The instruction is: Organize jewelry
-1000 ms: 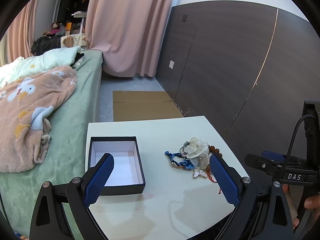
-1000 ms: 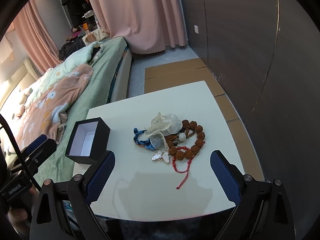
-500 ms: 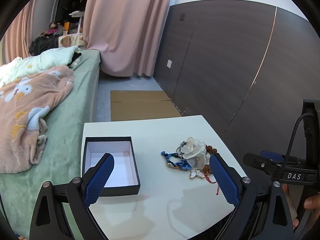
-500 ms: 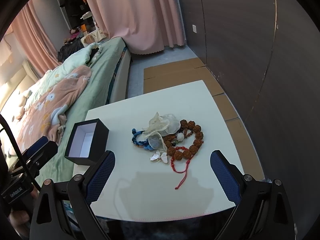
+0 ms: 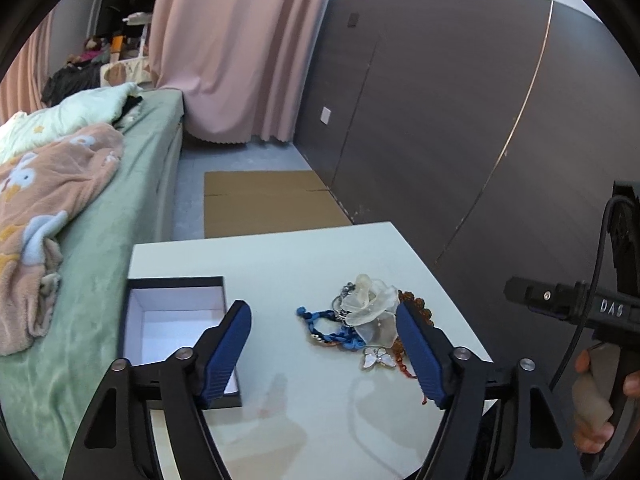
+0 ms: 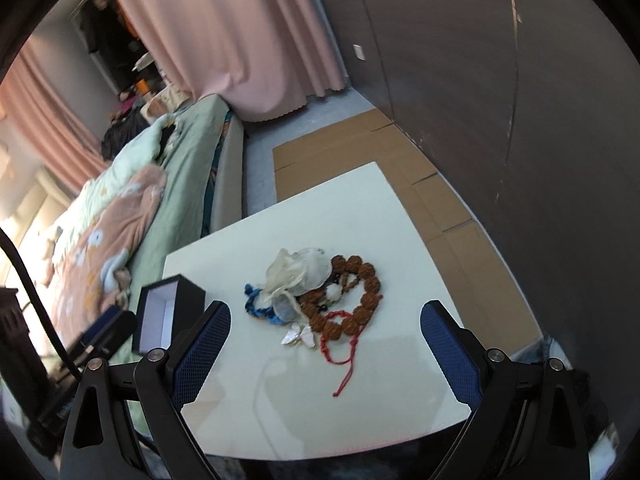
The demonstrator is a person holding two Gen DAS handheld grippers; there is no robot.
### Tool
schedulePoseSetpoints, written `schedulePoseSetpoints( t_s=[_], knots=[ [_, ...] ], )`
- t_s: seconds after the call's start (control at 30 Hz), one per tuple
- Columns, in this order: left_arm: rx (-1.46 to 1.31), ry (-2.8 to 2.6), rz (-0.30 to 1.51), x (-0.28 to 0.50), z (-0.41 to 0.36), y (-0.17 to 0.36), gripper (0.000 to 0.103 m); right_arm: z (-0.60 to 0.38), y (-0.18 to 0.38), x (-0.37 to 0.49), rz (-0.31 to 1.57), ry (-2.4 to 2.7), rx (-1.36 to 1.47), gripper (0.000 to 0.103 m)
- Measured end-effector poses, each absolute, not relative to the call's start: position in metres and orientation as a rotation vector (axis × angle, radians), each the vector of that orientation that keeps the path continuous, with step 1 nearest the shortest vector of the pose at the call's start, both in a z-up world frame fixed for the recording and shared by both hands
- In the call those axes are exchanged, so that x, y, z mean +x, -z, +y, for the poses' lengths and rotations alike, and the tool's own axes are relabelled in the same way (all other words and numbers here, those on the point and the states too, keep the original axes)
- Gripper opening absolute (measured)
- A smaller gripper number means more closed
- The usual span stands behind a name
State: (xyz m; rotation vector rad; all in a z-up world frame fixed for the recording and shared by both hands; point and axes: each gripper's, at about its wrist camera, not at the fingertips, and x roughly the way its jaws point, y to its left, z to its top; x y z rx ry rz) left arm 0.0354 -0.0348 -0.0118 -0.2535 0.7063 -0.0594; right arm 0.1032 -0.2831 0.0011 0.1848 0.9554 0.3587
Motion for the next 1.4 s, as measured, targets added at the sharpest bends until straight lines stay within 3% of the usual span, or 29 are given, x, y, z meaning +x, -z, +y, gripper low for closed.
schedulePoseSetpoints(
  t_s=[0.47, 0.77, 0.9, 1.1, 1.27, 1.3, 1.4],
  knots=[
    [-0.277, 0.117, 0.785, 0.081, -0.064, 0.047, 0.064, -0.302, 0.03, 0.145, 1.075, -0.335, 0.317, 0.095],
    [-0.257, 0.135, 0.818, 0.109, -0.08, 0.071, 0.06, -0.301, 0.072, 0.177, 1.218, -0.301, 0.367, 0.067],
    [-0.265, 0.155, 0.852, 0.119, -0.084, 0.083, 0.05, -0.299, 0.088, 0.188, 1.265, -0.282, 0.378, 0.055],
    [-0.268, 0.172, 0.871, 0.126, -0.087, 0.094, 0.047, -0.292, 0.101, 0.201, 1.3, -0.267, 0.383, 0.051],
    [-0.238, 0.163, 0.877, 0.132, -0.09, 0.1, 0.017, -0.287, 0.106, 0.209, 1.314, -0.259, 0.385, 0.051],
    [-0.232, 0.166, 0.871, 0.132, -0.091, 0.099, 0.005, -0.285, 0.107, 0.209, 1.314, -0.26, 0.382, 0.051],
    [-0.253, 0.189, 0.86, 0.132, -0.088, 0.093, 0.004, -0.28, 0.107, 0.211, 1.313, -0.26, 0.362, 0.05]
  ],
)
